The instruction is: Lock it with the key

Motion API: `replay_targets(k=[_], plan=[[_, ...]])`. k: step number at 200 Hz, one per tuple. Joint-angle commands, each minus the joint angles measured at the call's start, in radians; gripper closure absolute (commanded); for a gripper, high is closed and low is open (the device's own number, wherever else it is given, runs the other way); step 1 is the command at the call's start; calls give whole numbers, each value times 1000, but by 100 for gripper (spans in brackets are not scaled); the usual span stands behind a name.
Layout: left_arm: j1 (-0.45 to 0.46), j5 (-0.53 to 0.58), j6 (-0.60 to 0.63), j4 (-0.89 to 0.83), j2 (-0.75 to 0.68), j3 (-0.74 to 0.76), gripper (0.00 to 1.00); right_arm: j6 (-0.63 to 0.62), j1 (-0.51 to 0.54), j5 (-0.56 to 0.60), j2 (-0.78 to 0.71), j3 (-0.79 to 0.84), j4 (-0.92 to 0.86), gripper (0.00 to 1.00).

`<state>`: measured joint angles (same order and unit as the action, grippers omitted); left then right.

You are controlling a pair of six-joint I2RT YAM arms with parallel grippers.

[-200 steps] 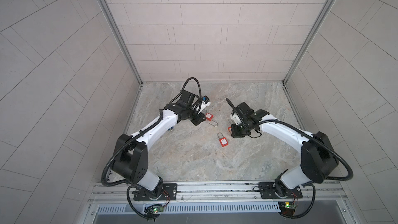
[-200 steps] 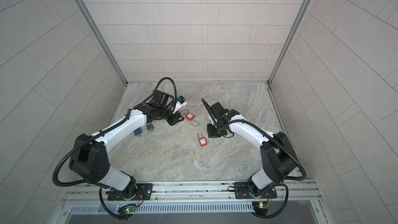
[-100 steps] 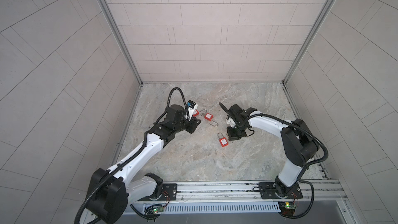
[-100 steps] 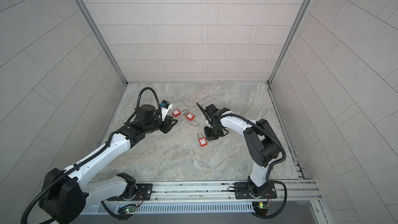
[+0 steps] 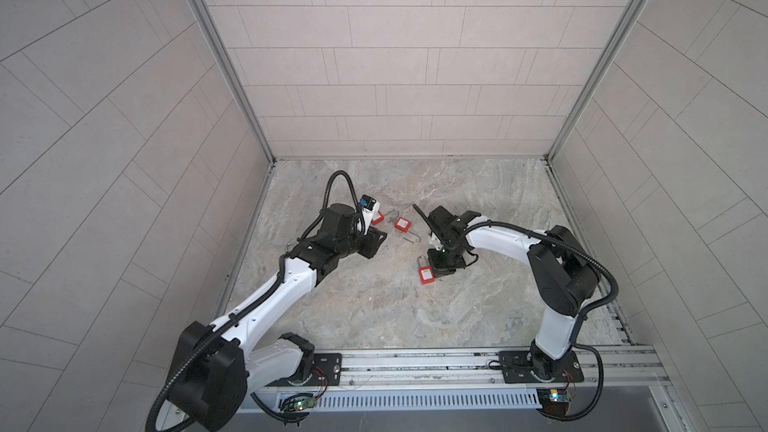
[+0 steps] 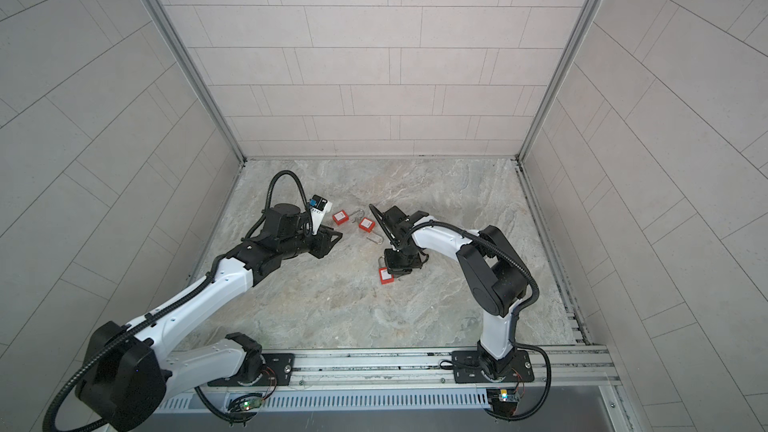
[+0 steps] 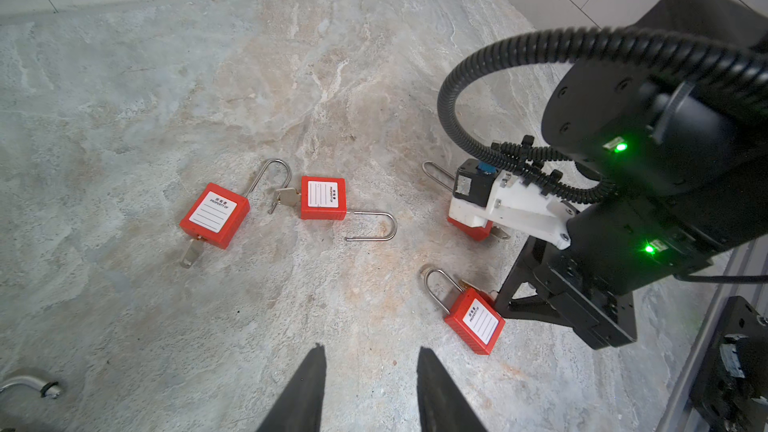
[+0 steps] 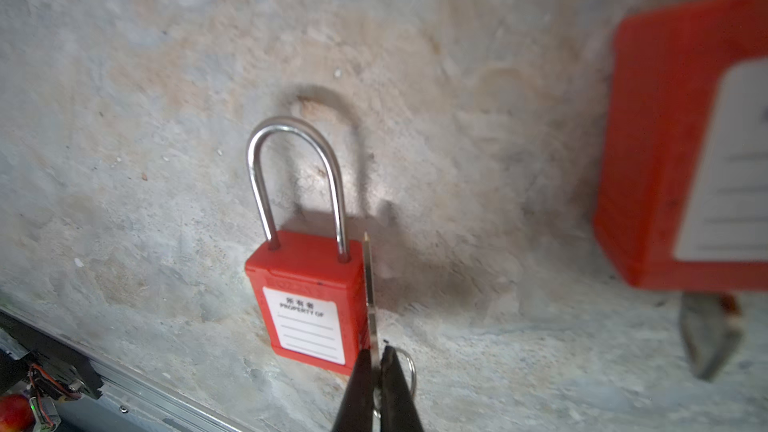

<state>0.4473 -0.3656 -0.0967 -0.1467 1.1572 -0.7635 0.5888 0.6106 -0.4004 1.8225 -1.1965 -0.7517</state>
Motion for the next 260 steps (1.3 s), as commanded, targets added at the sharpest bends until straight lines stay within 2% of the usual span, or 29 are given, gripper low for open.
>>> replay_targets(k=[1,34,76,102,144,189,230,260], plan=[[-3,11,0,13,-7,10,58,88,6,51,-51,21,-7,93],[-5,5,-9,19,-1,2,58,108,3,101,-81,43,11,92],[-4,-9,-7,9,6,4,58,87,1,129,-41,19,-1,90],[-5,-6,-3,2,-3,8,58,71,0,134,-15,-2,-12,83],[-4,-1,3,-14,-14,11,58,38,20,225,-49,-69,-63,67],[-5,6,39,-56,-32,2,58,-96,3,389,-95,-138,-143,62],[-5,5,76,-79,-44,-24,58,-229,-57,438,-39,-222,-232,50],[-4,-7,97,-100,-56,-41,57,-285,-84,445,33,-265,-256,48]])
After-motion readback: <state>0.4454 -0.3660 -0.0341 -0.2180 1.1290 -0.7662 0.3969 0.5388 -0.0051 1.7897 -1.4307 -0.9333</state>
